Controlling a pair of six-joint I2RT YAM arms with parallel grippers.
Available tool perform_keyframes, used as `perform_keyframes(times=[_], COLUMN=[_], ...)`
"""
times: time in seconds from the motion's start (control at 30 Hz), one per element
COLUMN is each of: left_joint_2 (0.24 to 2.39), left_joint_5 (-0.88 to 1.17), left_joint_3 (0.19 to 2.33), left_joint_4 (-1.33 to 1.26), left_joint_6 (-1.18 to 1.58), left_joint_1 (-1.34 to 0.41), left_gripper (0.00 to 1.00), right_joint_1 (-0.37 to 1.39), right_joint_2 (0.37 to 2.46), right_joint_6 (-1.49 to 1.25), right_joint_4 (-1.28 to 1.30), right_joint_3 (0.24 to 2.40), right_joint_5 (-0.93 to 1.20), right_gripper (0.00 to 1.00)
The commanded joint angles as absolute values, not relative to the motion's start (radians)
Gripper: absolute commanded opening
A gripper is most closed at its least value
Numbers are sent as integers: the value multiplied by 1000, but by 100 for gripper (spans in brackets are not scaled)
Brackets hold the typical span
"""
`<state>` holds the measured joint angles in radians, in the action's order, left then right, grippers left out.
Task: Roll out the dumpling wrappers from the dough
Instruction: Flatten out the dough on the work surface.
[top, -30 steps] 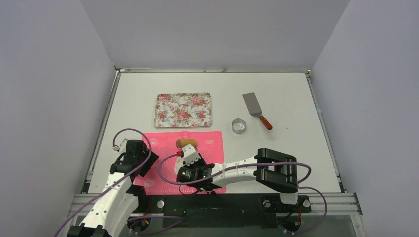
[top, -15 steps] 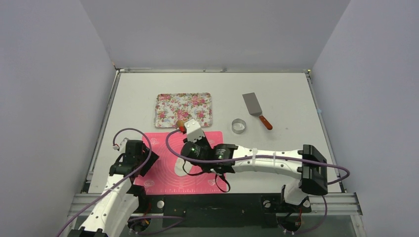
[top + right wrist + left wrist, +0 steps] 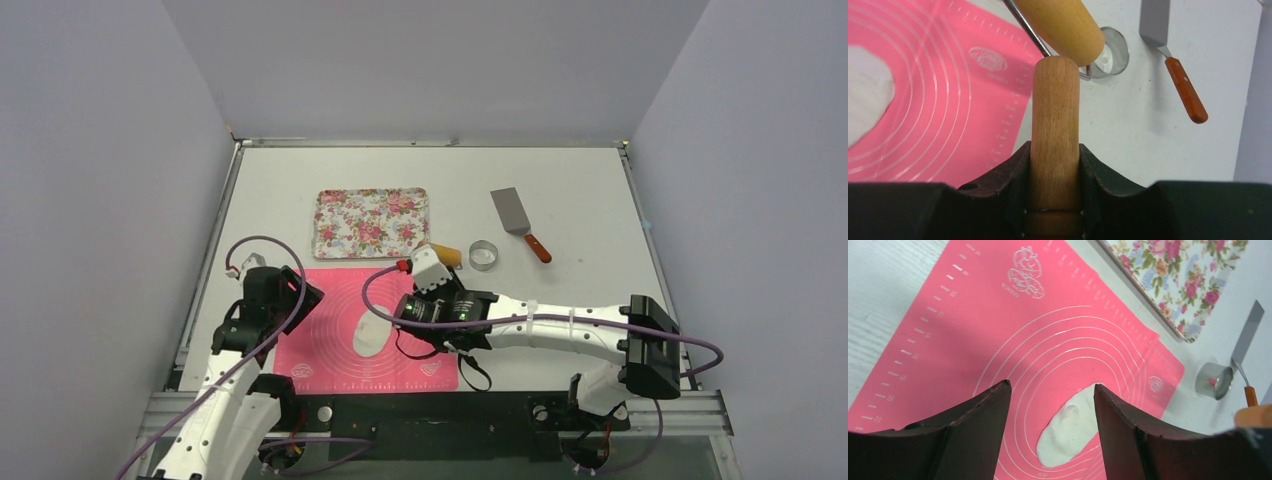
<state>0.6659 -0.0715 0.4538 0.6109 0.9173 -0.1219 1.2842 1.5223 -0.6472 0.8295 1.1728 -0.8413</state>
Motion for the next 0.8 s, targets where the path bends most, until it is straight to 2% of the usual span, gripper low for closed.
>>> perform_keyframes(times=[0.0,0.2,0.27,0.5,0.77], left_joint_2=[662,602,565,549,683], left_joint_5=[41,446,503,423,269], left_joint_3=[523,547,546,548,558], left_joint_4=[528,370,327,282,358], left_joint_6=[836,788,801,817,811], left_joint_1=[-125,-158,-194,-373,-462], left_gripper=[60,60,60,60,59], right_joint_1=[1345,1352,1353,1352,1330], right_joint_2=[1471,1545,1567,1635,1584], right_joint_6=[-377,-295,-276,-214,-294], right_joint_4=[779,834,836,861,834], right_joint_3=[1249,1384,1424,1553,1597], right_joint_5=[-754,-483,-419,-268,-373], right_gripper=[0,0,0,0,0])
